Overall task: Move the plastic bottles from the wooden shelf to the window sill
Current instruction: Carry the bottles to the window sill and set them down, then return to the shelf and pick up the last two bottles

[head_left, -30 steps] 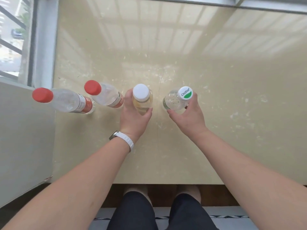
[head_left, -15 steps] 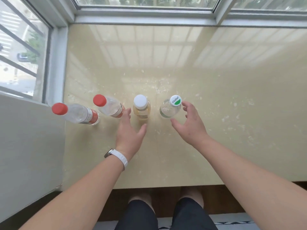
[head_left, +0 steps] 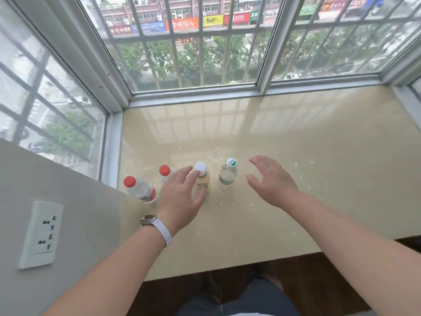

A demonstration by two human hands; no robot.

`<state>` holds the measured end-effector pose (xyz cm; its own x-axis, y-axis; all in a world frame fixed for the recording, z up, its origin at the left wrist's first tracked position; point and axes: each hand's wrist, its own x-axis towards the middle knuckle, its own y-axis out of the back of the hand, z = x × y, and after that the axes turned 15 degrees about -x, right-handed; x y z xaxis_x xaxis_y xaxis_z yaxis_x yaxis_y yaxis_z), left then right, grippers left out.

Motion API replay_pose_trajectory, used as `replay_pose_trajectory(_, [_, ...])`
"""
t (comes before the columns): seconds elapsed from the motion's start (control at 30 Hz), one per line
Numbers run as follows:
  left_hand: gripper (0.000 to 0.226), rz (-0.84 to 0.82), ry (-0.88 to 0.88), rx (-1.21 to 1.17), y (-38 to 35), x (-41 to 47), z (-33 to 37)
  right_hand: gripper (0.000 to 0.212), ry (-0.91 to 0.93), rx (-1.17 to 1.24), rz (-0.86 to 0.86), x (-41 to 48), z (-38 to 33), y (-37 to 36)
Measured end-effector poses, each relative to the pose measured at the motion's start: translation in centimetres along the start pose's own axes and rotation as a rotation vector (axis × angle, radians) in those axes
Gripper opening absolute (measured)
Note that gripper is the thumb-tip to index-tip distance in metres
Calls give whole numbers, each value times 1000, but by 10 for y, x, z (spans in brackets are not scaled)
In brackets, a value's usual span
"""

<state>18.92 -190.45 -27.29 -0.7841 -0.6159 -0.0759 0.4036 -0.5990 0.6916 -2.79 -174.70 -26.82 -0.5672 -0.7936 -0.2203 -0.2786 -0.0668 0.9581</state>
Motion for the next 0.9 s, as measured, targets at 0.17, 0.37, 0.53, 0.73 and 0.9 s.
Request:
replay_pose_trajectory(0.17, [54, -49, -155, 111, 25, 4, 26, 56, -46, -136, 11, -39, -6, 42])
replay_pose_trajectory(0.37, [74, -128, -219, 170, 33, 14, 74, 60, -121, -257, 42, -85, 9, 82])
replay_pose_trajectory(0.53, [66, -134, -363, 186, 16, 20, 119, 80, -215, -287, 79, -117, 39, 108])
replay_pose_trajectory(0.73, [58, -158, -543, 245, -15, 27, 185, 78, -293, -328, 112, -164, 86, 134])
replay_pose_trajectory(0.9, [55, -170, -666, 238, -53, 24, 255, 76, -369, -361, 150, -207, 141, 162])
